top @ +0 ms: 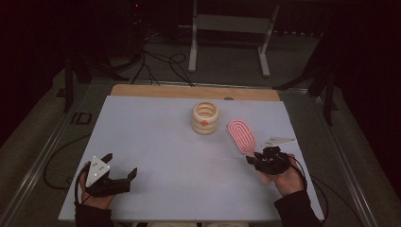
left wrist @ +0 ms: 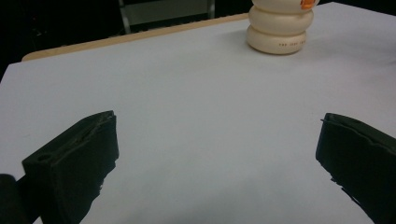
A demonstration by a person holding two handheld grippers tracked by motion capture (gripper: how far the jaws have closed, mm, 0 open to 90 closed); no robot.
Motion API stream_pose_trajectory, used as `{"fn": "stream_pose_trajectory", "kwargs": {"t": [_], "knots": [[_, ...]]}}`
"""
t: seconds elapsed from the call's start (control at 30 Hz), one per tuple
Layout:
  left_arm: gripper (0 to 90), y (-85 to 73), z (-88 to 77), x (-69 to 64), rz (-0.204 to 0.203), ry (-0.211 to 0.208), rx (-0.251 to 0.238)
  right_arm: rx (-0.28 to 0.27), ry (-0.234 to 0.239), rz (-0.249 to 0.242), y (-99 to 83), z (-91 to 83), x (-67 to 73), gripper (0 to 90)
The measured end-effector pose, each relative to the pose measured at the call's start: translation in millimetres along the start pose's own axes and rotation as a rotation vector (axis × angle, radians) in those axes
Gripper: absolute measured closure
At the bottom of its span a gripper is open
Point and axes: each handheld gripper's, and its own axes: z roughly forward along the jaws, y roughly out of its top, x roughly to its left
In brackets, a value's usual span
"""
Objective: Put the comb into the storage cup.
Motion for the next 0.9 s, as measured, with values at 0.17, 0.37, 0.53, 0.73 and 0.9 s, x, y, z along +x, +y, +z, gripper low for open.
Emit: {"fn": "stream_pose_trajectory", "kwargs": {"t": [0.17,0.37,0.53,0.73,0.9], "knots": [[0.4,-0.1,0.4,-0.4,0.001,0.001,0.003,-0.018,0.006,0.001,-0.9,-0.8,1.7,69.6],[0.4,-0.2,2.4,-1.9,0.005,0.002,0.011,-0.047,0.016,0.003,-1.0,-3.1,4.6,69.6],[0.4,-0.1,2.8,-1.9,0.006,0.008,0.017,-0.059,0.023,-0.005,-0.3,-4.0,7.9,69.6],[0.4,0.1,2.6,-1.7,0.004,0.011,0.017,-0.069,0.025,-0.008,0.2,-4.1,10.0,69.5],[0.4,0.5,2.9,-2.7,0.006,0.011,0.019,-0.087,0.029,-0.012,-0.2,-2.9,15.4,69.6]]}}
